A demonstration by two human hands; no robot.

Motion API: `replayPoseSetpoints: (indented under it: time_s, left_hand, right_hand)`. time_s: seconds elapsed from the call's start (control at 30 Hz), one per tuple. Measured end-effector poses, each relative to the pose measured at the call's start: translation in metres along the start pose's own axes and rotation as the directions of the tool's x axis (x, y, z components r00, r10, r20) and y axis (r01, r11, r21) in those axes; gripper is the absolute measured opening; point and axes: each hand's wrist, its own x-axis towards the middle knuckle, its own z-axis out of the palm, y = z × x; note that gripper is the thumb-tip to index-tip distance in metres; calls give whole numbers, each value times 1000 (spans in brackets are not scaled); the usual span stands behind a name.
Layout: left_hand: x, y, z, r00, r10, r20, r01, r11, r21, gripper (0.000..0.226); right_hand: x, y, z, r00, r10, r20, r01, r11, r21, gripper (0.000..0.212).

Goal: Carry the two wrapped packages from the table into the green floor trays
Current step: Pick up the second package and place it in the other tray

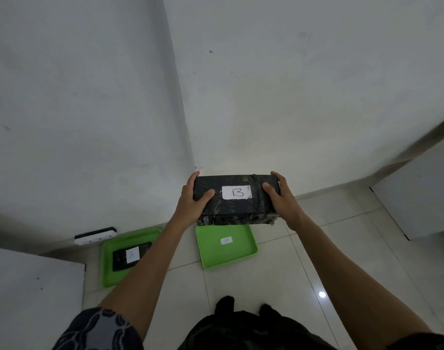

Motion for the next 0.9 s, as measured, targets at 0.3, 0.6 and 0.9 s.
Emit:
replayPoseSetpoints:
  time_s: [0.3,0.6,0.9]
  left_hand:
    - [25,-18,36,977,-187,-106,190,982,11,85]
    - [64,-101,62,896,-443,-18,443,896,7,90]
    - [126,-328,126,891,-447,-77,449,893,17,91]
  right_hand:
    - [62,19,-1,998,31,61,-25,995,-92,62]
    - [124,103,22,984,113,135,-98,989,-113,70]
    - [226,306,77,966,164,201,-124,972,-199,79]
